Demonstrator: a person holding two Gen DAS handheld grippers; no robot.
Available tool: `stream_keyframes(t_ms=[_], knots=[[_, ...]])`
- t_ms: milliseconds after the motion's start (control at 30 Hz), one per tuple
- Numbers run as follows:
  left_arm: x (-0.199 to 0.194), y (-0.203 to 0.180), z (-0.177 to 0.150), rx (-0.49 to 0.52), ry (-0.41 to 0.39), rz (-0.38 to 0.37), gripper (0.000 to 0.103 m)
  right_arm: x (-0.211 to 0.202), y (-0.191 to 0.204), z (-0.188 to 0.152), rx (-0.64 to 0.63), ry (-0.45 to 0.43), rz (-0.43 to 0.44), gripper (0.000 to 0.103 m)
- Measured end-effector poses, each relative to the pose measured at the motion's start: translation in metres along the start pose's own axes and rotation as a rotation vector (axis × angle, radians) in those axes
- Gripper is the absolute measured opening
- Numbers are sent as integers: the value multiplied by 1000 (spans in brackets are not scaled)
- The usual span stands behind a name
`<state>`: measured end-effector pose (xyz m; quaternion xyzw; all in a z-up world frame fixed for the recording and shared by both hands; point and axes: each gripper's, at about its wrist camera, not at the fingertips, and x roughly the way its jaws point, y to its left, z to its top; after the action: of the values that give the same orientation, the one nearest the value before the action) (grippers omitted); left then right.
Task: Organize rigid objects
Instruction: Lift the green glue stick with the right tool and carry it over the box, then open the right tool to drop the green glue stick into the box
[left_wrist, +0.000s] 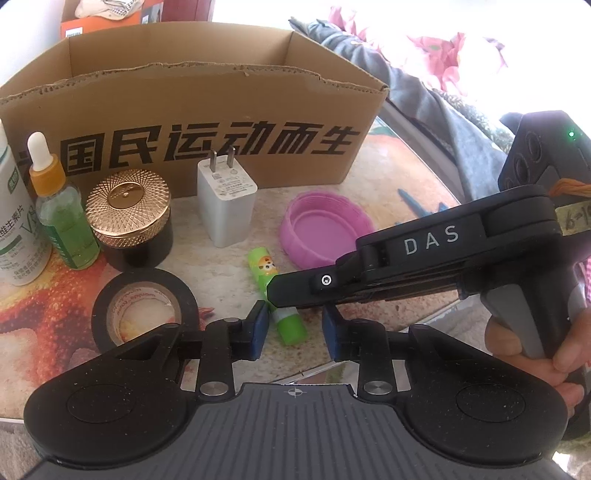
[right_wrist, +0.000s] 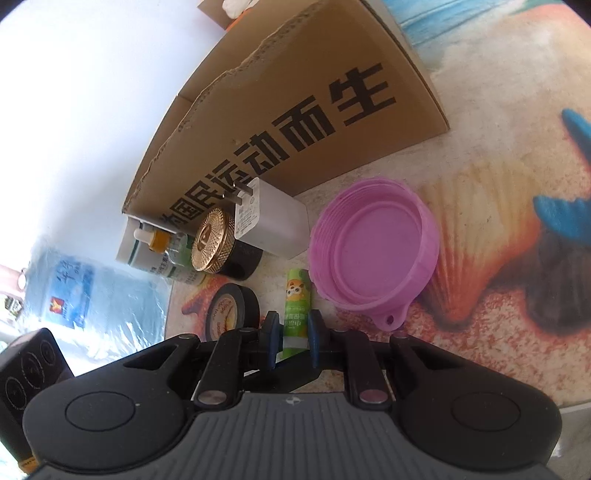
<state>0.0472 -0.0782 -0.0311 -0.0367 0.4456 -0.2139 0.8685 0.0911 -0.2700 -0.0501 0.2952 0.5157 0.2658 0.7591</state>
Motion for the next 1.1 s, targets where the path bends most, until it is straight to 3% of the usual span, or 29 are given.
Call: stream_keyframes(t_ms=[167,400,667,867,1100], knots=[[-14,-5,0,20,-41,-2,29,-11,8,-5,-1,-37,7,18],[-53,-14,12,54,-158,5,29,-38,50,-2,-77,-124,27,18],[-99,1,69,74,-278,61,29,-50,122,50,-218,-201,83,18],[-82,32,127,40,-225,132,29,-5,147,124,-195,-121,87,18],[-24,89,178,-33,-43,192,29,87,131,200,-61,51,36,18]])
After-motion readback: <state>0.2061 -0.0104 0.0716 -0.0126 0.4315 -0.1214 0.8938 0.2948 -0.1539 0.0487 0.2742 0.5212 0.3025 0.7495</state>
